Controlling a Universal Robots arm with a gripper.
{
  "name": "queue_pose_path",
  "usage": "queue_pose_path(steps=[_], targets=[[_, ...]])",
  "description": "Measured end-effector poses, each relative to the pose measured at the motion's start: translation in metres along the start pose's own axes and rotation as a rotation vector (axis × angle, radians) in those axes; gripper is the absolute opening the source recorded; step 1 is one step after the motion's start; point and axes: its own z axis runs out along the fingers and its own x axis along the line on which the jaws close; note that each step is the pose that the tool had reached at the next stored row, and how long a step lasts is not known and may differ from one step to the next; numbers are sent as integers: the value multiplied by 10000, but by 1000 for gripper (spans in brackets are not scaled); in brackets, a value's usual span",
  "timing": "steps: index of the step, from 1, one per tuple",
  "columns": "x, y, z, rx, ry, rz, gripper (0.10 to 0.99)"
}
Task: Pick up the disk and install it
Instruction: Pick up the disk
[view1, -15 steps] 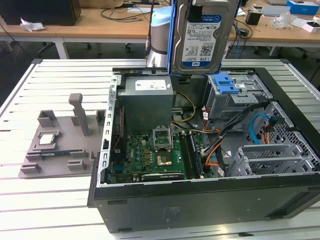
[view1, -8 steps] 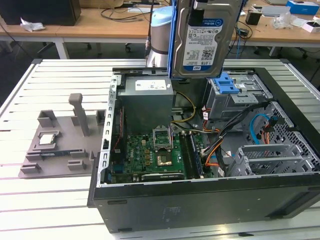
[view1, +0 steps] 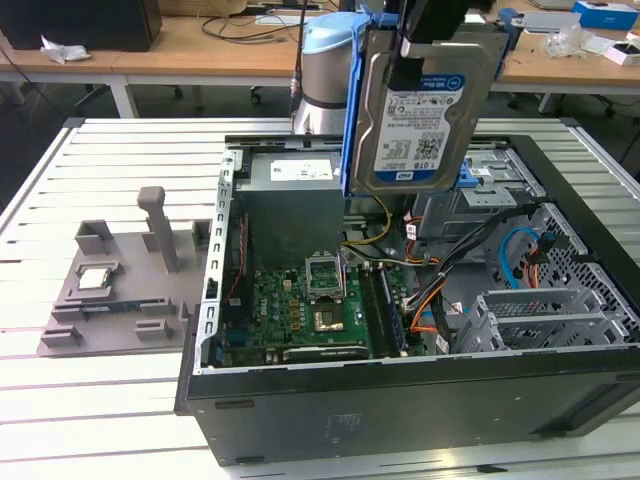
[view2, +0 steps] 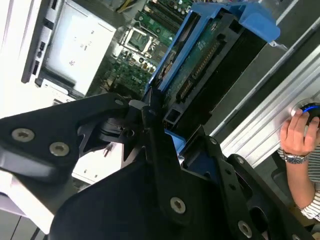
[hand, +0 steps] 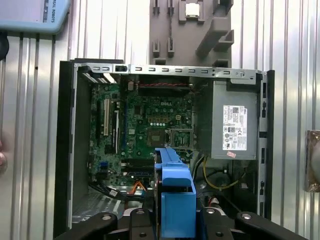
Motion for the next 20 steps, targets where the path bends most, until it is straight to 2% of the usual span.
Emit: queue_pose_path(steps=[3, 8, 20], targets=[[159, 6, 6, 0, 4, 0, 369], [329, 11, 20, 0, 3, 1, 369], [570, 19, 46, 0, 3, 1, 369]])
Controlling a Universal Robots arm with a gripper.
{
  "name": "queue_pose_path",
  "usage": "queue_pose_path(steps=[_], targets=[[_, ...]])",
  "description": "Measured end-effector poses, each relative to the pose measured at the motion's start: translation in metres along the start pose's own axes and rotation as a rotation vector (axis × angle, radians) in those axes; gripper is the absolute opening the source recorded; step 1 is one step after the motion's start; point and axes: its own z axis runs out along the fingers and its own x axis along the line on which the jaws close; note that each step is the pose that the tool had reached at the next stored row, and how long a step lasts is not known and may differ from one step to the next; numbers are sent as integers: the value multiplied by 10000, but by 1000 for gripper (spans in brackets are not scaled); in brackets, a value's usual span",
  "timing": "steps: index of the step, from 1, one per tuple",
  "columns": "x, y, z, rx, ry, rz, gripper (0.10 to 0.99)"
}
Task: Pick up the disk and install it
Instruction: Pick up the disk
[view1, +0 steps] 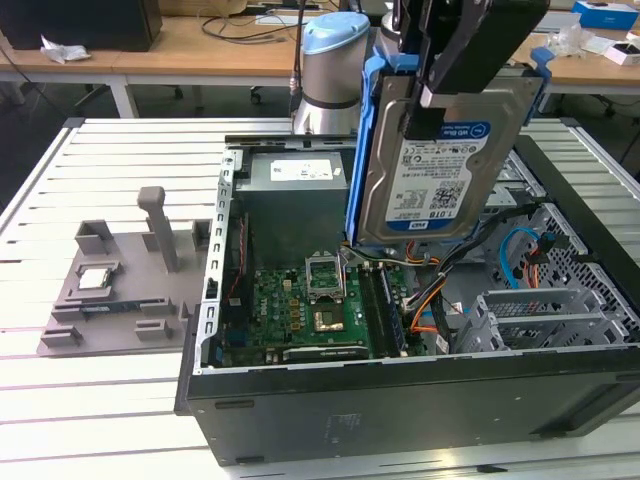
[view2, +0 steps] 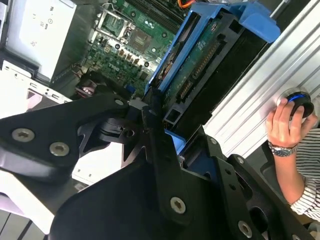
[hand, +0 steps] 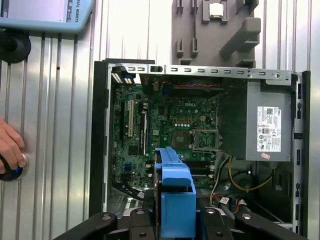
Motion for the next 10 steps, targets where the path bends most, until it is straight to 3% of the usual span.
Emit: queue_pose_path(steps=[10], targets=[[152, 4, 23, 0, 0, 0, 369]])
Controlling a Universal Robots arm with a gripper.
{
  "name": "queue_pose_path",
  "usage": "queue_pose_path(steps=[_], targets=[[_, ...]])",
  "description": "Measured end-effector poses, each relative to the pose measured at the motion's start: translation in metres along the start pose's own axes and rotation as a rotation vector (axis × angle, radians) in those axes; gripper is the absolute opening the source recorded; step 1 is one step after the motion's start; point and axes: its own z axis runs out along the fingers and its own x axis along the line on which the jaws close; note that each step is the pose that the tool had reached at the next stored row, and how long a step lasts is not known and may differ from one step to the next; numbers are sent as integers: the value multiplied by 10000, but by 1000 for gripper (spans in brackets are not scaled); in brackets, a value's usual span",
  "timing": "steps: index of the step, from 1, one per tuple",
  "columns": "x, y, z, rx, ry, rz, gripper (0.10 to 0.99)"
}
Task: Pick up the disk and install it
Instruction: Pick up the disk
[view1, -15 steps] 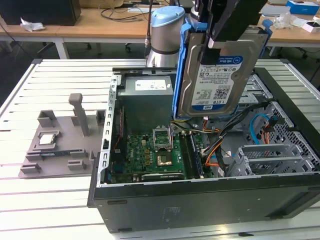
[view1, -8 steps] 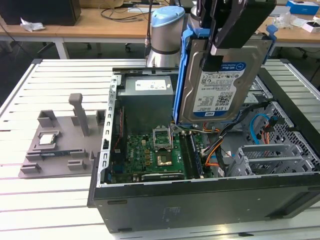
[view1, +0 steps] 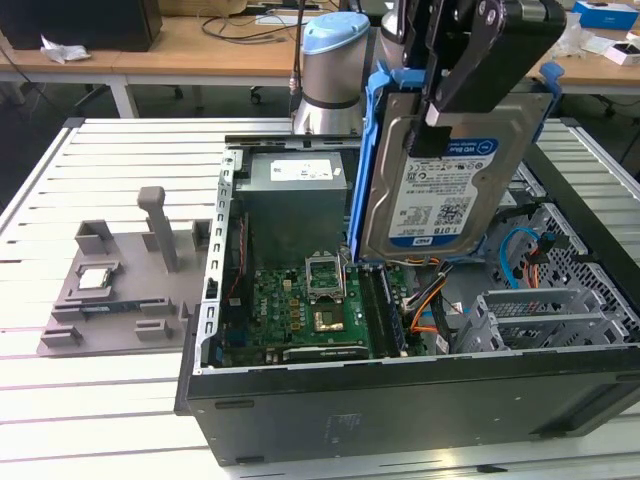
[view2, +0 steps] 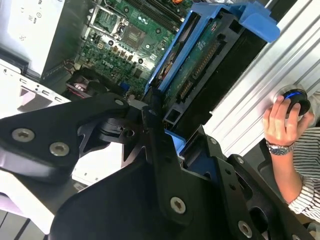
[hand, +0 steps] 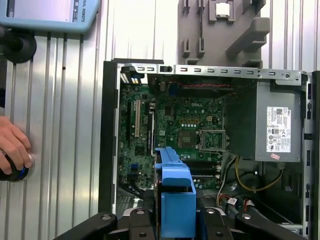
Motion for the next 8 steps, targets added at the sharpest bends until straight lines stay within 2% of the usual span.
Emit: queue_pose_path(steps=[8], targets=[[112, 3, 17, 0, 1, 0, 369]])
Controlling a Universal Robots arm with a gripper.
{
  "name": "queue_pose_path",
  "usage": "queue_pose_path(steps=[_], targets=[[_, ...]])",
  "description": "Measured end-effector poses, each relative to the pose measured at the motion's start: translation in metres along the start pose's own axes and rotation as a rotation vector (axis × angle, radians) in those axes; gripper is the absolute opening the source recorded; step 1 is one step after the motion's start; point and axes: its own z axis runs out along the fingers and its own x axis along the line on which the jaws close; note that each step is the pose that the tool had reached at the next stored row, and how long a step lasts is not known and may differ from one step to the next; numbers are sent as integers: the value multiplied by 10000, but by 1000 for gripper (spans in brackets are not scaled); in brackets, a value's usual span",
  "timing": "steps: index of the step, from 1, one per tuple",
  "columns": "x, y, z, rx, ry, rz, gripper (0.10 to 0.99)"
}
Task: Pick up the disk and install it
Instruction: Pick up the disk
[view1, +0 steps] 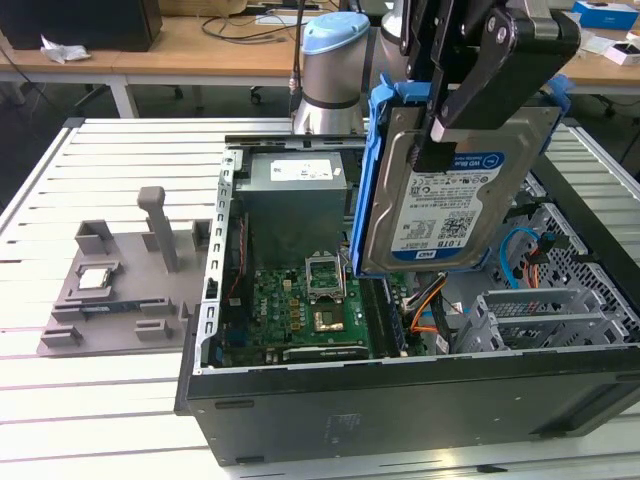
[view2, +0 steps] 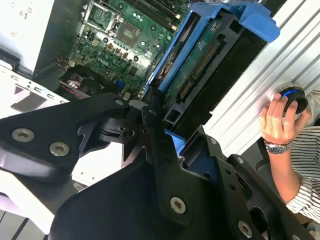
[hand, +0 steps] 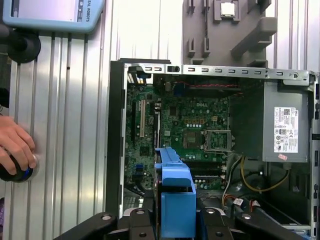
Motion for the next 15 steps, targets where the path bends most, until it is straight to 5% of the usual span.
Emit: queue_pose_path(steps=[15], targets=[[233, 7, 37, 0, 0, 0, 369]])
